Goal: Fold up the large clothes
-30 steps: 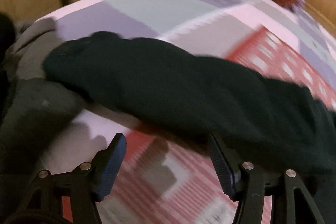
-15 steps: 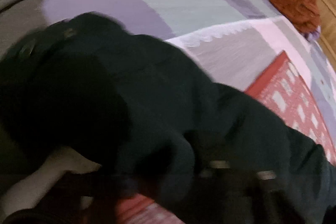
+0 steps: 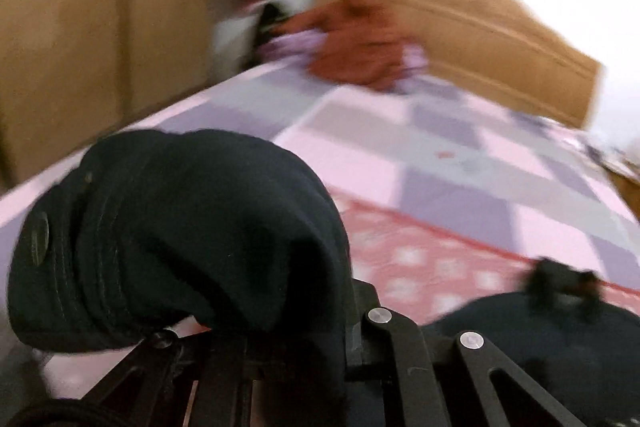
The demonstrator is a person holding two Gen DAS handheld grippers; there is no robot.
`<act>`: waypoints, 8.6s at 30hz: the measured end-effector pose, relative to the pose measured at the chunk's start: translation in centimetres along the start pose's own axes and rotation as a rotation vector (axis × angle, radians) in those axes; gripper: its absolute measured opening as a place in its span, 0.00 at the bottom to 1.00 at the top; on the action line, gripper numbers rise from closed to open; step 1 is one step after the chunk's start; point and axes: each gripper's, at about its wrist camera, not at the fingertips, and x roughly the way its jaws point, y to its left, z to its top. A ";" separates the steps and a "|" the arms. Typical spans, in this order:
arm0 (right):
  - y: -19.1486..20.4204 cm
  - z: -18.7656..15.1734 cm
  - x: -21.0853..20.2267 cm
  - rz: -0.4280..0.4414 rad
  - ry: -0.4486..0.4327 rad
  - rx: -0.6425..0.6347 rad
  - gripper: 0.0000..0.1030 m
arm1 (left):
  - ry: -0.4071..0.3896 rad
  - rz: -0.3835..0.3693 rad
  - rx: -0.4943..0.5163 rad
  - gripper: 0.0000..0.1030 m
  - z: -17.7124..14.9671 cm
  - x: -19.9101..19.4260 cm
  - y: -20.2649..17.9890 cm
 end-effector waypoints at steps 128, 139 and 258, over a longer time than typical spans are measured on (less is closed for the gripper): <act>-25.0 -7.0 -6.2 -0.125 0.044 0.355 0.85 | 0.480 0.070 0.312 1.00 -20.0 5.2 -11.1; -13.4 -8.7 -13.8 -0.028 -0.034 0.145 0.85 | 0.498 -0.073 0.406 0.95 -26.7 -5.2 -16.3; -12.7 -42.6 -35.8 -0.213 0.558 0.389 0.96 | 0.758 0.179 0.379 0.97 -38.6 -23.7 -3.6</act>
